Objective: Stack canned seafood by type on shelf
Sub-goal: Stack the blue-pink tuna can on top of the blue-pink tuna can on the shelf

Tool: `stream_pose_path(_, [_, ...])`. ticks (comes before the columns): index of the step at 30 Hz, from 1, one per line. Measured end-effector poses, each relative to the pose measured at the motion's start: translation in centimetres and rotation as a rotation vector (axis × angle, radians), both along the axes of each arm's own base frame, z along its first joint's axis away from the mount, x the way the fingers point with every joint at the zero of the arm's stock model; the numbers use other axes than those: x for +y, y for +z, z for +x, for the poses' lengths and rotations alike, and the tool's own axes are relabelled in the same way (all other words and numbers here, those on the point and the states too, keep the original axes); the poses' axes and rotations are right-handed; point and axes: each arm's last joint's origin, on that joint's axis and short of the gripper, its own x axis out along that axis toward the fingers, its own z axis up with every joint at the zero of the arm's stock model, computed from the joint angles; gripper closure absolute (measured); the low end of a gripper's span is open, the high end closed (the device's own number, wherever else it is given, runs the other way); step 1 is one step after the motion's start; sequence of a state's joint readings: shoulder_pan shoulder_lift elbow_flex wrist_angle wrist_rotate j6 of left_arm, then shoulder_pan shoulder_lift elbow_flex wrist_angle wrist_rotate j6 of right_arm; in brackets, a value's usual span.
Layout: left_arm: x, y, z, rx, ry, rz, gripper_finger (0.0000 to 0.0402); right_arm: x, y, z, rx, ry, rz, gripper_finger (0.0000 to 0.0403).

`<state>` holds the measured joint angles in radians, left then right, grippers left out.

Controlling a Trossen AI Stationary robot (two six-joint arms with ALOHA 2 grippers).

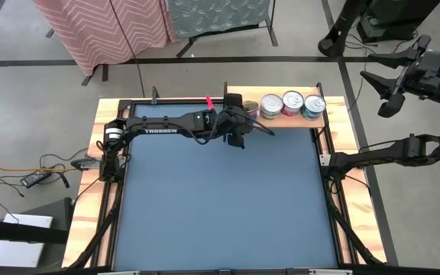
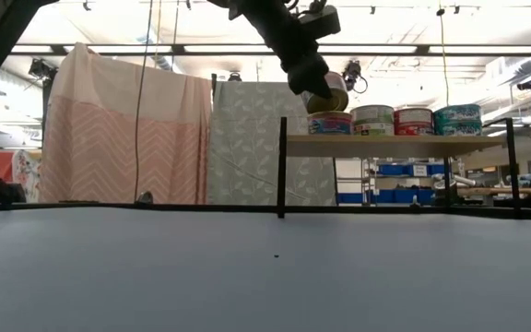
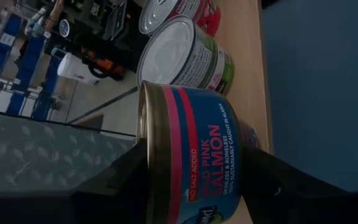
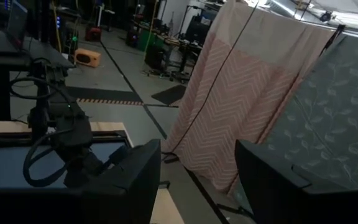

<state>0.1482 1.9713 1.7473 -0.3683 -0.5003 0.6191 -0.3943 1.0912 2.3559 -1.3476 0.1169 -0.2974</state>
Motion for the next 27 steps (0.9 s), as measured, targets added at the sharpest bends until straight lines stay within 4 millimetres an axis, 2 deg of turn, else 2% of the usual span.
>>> stream_pose_path(16, [0.1,-1.3,0.5,0.126,-0.074,0.1,0.0184,0.0,0.0,0.0,-0.007,0.013,0.013,0.0186])
stream_pose_path(27, [0.4,-1.6,0.5,0.13,-0.071,0.081,0.0124,0.1,0.0,0.0,-0.01,0.032,0.019,0.0186])
